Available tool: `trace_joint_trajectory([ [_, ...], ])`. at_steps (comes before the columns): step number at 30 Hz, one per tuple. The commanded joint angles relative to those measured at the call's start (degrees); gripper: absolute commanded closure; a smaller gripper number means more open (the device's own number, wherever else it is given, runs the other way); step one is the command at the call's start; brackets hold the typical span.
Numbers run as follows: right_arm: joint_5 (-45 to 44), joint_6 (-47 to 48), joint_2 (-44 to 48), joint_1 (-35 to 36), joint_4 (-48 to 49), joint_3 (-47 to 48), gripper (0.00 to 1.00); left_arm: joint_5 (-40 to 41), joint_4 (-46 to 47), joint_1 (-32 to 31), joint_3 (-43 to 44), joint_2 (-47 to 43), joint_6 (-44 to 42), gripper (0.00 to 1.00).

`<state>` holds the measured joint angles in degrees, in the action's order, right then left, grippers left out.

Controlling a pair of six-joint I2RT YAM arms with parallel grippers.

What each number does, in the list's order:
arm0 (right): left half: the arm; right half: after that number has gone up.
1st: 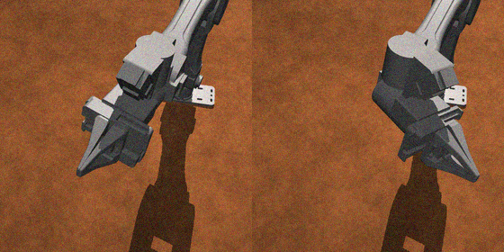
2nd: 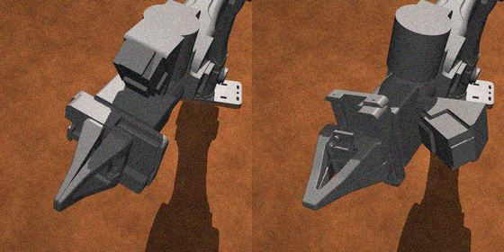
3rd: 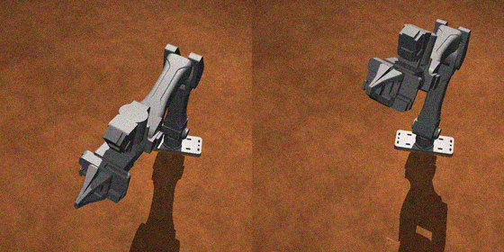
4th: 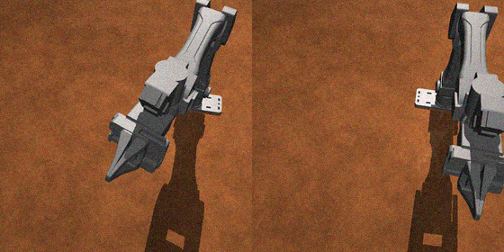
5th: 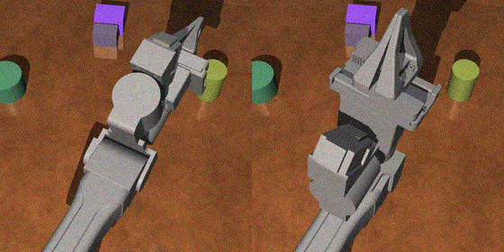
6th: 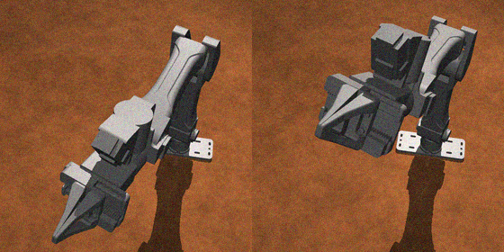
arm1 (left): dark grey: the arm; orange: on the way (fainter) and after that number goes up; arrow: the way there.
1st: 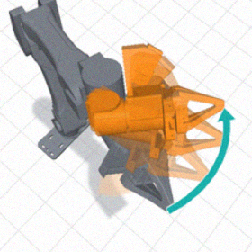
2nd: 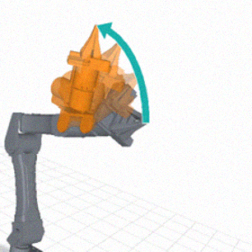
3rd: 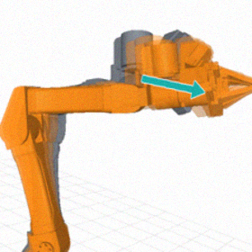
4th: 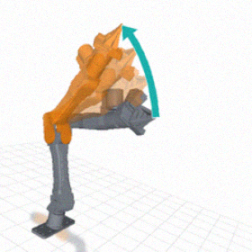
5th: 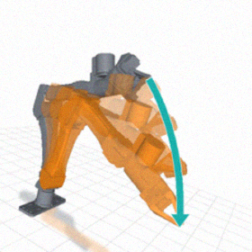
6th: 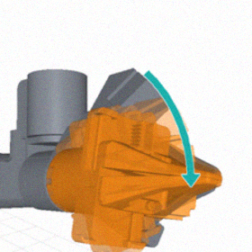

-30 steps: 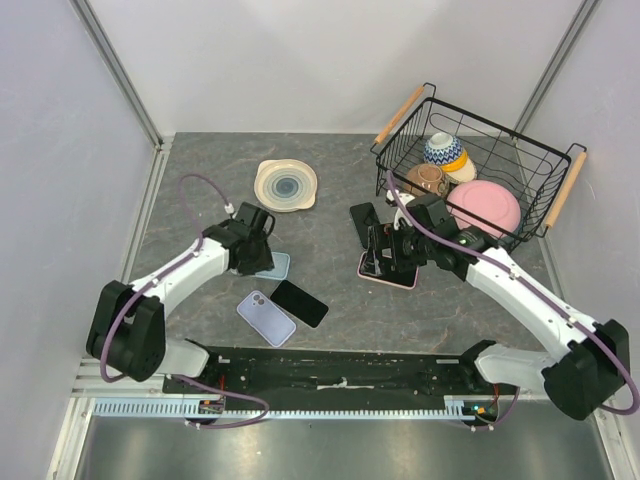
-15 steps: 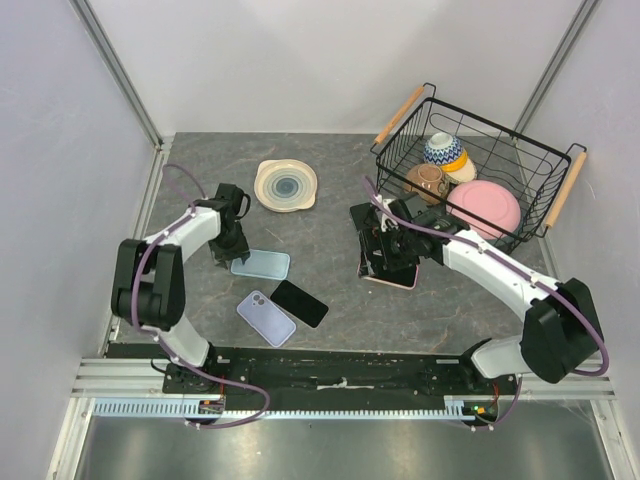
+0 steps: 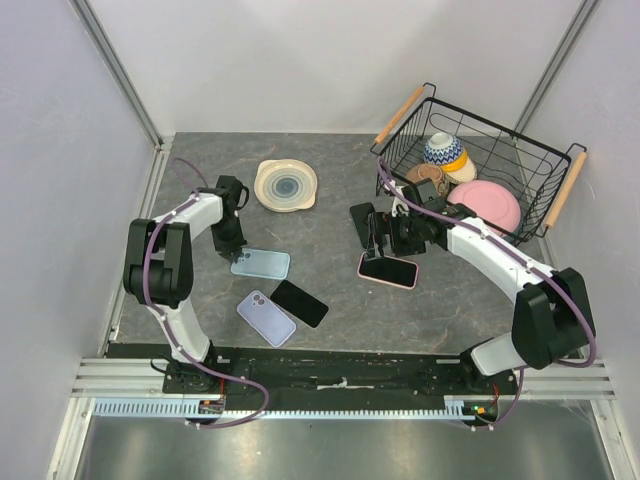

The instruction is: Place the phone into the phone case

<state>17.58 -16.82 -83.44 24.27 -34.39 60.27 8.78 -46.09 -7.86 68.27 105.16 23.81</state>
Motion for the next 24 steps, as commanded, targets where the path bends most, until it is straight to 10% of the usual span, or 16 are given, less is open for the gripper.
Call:
trace_joint_trajectory([
  [1, 1.67, -0.06, -0.93, -0.45, 1.35, 2.92, 0.02, -6.83, 7.84, -0.31, 0.55, 1.71, -2.02, 0.92],
  [24, -0.44, -0.93, -7.44, -2.03, 0.91, 8.46, 0.02, -14.84, 11.89, -20.7, 7.85, 6.55, 4.4, 0.98],
])
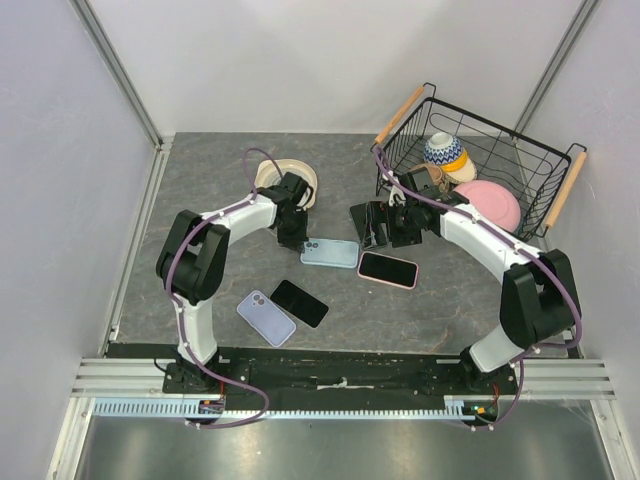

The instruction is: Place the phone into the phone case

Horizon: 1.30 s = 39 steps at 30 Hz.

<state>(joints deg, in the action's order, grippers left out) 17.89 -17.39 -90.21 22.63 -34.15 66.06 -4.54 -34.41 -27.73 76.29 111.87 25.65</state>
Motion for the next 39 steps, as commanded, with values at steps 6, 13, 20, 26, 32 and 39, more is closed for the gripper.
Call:
trace_joint_trajectory([
  [6, -0.49, -0.28, -1.98, -0.48, 0.58, 3.72, 0.02, -2.31, -0.3, -0.93, -4.66, -4.38, 2.91, 0.98],
  [13, -0.4, 0.16, -3.48, -0.48, 0.75, 4.16, 0.02, -5.57, -0.39, -1.89, -7.82, -6.4, 5.29, 0.98],
  [20, -0.66, -0.02, -3.65, -0.48, 0.84, 3.99, 0.02, -0.65, -6.1, -3.21, -6.51, -8.25, 2.83, 0.98],
  [26, -0.67, -0.02, -3.74, -0.4, 0.84, 4.25, 0.02, 0.58, -9.62, -3.56, -7.03, -10.97, 1.6, 0.97],
  [32, -0.58, 0.07, -3.83, -0.48, 0.93, 4.16, 0.02, -0.66, -9.36, -3.65, -8.79, -12.56, 2.21, 0.88],
  [39, -1.1, -0.1, -2.42, -0.48, 1.02, 3.2, 0.02, 3.74, -12.61, -3.65, -4.76, -14.05, 0.11, 0.57],
])
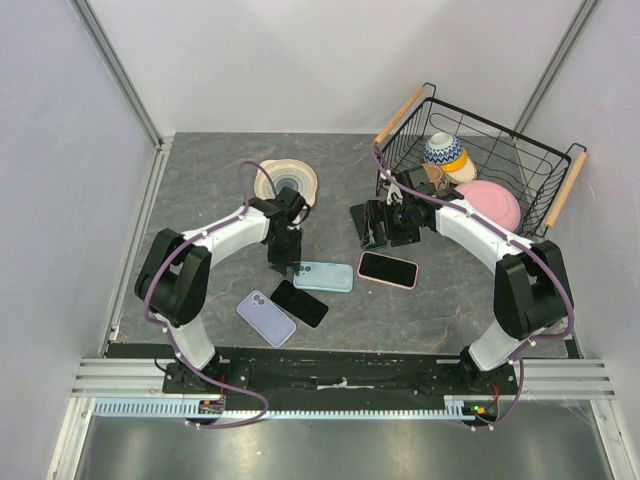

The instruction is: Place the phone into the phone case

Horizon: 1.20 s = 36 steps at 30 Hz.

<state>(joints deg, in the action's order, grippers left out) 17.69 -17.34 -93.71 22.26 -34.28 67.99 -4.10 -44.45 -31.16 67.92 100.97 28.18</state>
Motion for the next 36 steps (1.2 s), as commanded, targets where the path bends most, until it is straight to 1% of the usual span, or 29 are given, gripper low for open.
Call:
trace_joint_trajectory([
  [1, -0.82, -0.32, 1.34, -0.11, 1.32, 1.01, 0.02, 3.83, -2.58, -0.22, 4.23, -3.32, -2.78, 0.54],
  [5, -0.99, -1.11, 1.78, -0.11, 2.2, -0.04, 0.02, 3.92, -1.96, 0.22, 9.06, -2.62, -4.98, 0.51],
  [6, -0.99, -1.37, 1.95, -0.2, 2.46, -0.22, 0.02, 3.75, -1.26, 0.31, 11.51, -1.92, -5.94, 0.5],
  [10, -1.08, -2.96, 2.83, -0.11, 4.39, -1.8, 0.02, -2.04, -0.2, 1.1, 17.58, 2.47, -8.14, 0.5],
  [11, -0.91, -3.22, 3.09, -0.03, 4.57, -2.41, 0.02, -3.19, -0.55, 1.1, 18.73, 4.74, -8.49, 0.5],
  [14, -1.08, -3.75, 4.06, -0.11, 4.84, -3.38, 0.02, -3.81, -1.43, 1.1, 20.06, 7.22, -8.94, 0.51],
  [17, -1.7, -3.57, 4.59, -0.11, 4.84, -3.91, 0.02, -2.15, -2.49, 1.1, 18.75, 7.4, -9.2, 0.52],
  [20, -1.61, -3.66, 4.33, -0.11, 4.93, -4.09, 0.02, -0.04, -2.84, 1.1, 15.41, 5.56, -9.29, 0.52],
  [25, -0.73, -3.49, 3.01, -0.11, 5.1, -3.91, 0.02, -1.35, -2.23, 1.1, 8.99, 3.1, -8.15, 0.52],
  [29, -0.82, -3.31, 2.83, -0.11, 5.1, -3.83, 0.02, -2.4, 0.76, 1.1, 2.76, 2.39, -7.53, 0.54],
  [32, -0.73, -3.4, 2.74, -0.11, 5.1, -4.0, 0.02, -3.02, 3.04, 1.1, 0.47, 2.74, -7.09, 0.58],
  [35, -0.82, -3.4, 2.92, -0.2, 5.1, -4.09, 0.02, -3.46, 4.8, 1.1, -0.15, 2.83, -6.13, 0.69],
  [36, -0.91, -3.4, 3.09, -0.11, 5.1, -4.0, 0.02, -3.55, 5.24, 1.1, -0.24, 2.74, -5.86, 0.77],
])
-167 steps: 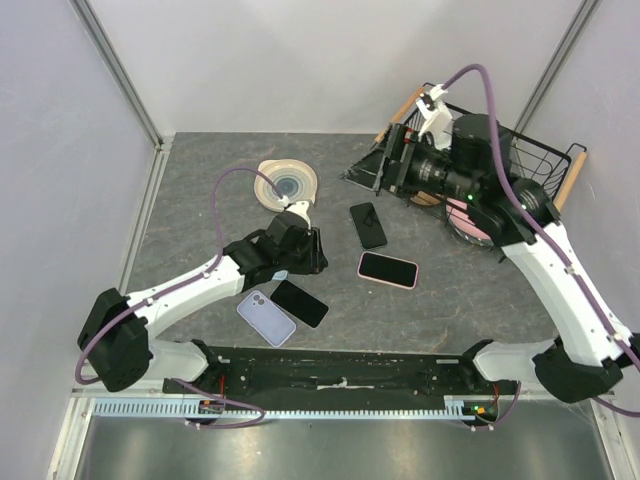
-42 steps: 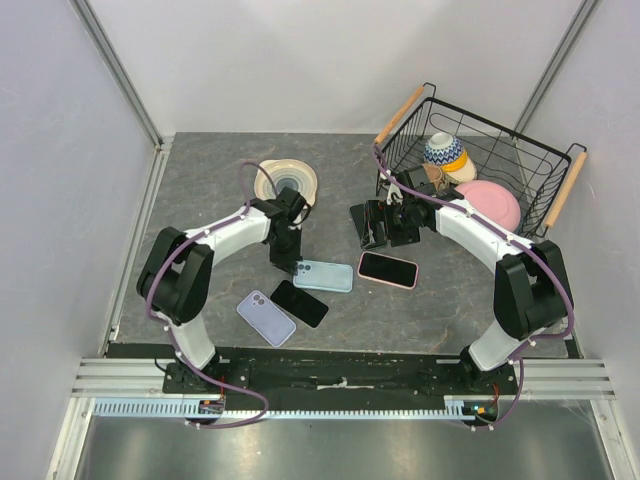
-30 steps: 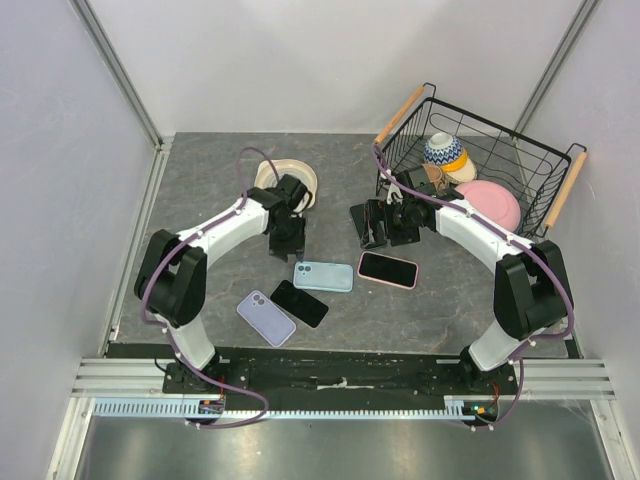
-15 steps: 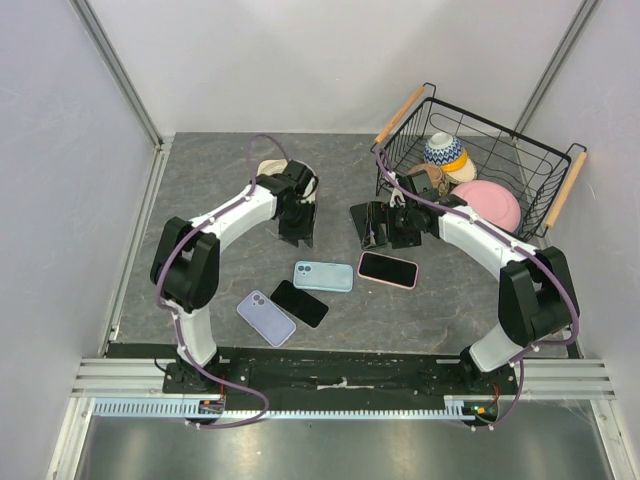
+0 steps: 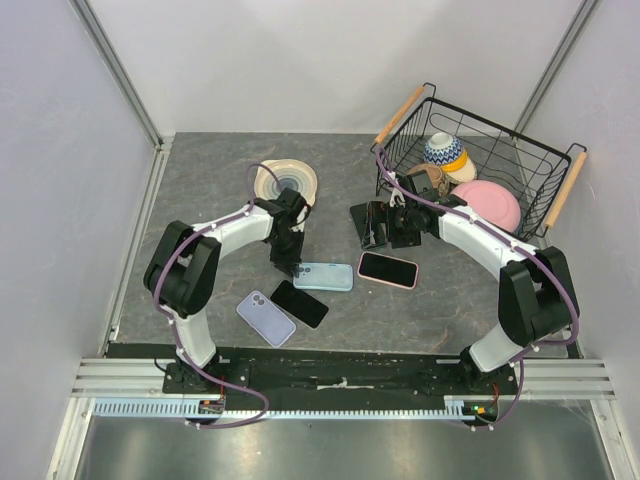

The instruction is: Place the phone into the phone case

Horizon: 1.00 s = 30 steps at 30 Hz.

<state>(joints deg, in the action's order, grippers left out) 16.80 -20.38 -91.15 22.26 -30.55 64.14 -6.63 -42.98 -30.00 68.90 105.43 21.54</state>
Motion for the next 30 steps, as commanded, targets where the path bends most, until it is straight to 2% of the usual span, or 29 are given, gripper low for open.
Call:
trace_joint_trajectory([
  [1, -0.1, -0.36, 0.54, -0.2, 1.37, -0.15, 0.02, -1.36, 4.65, -0.06, -1.14, -1.72, 1.05, 0.8],
  [2, -0.1, -0.45, 0.54, -0.11, 1.37, -0.24, 0.02, -1.36, 4.92, -0.06, -0.79, -1.72, 1.31, 0.83],
  [3, -0.1, -0.45, 0.71, -0.11, 1.28, -0.16, 0.02, -1.19, 5.01, -0.06, -0.61, -1.63, 1.49, 0.92],
  [6, -0.18, -0.36, 0.98, -0.11, 1.1, -0.07, 0.02, -0.14, 5.28, -0.06, 0.61, -1.54, 2.54, 0.98],
  [15, -0.45, -0.63, 1.59, -0.11, 1.1, -0.77, 0.02, 2.68, 7.91, -0.06, 0.36, -2.42, 5.79, 0.98],
  [23, -0.1, -0.8, 1.77, -0.03, 1.1, -0.86, 0.02, 0.66, 10.63, -0.06, -1.31, -4.87, 7.37, 0.98],
  [30, 0.16, -0.63, 1.59, 0.06, 1.1, -0.94, 0.02, 3.47, 10.46, -0.06, -1.67, -5.15, 6.94, 0.98],
])
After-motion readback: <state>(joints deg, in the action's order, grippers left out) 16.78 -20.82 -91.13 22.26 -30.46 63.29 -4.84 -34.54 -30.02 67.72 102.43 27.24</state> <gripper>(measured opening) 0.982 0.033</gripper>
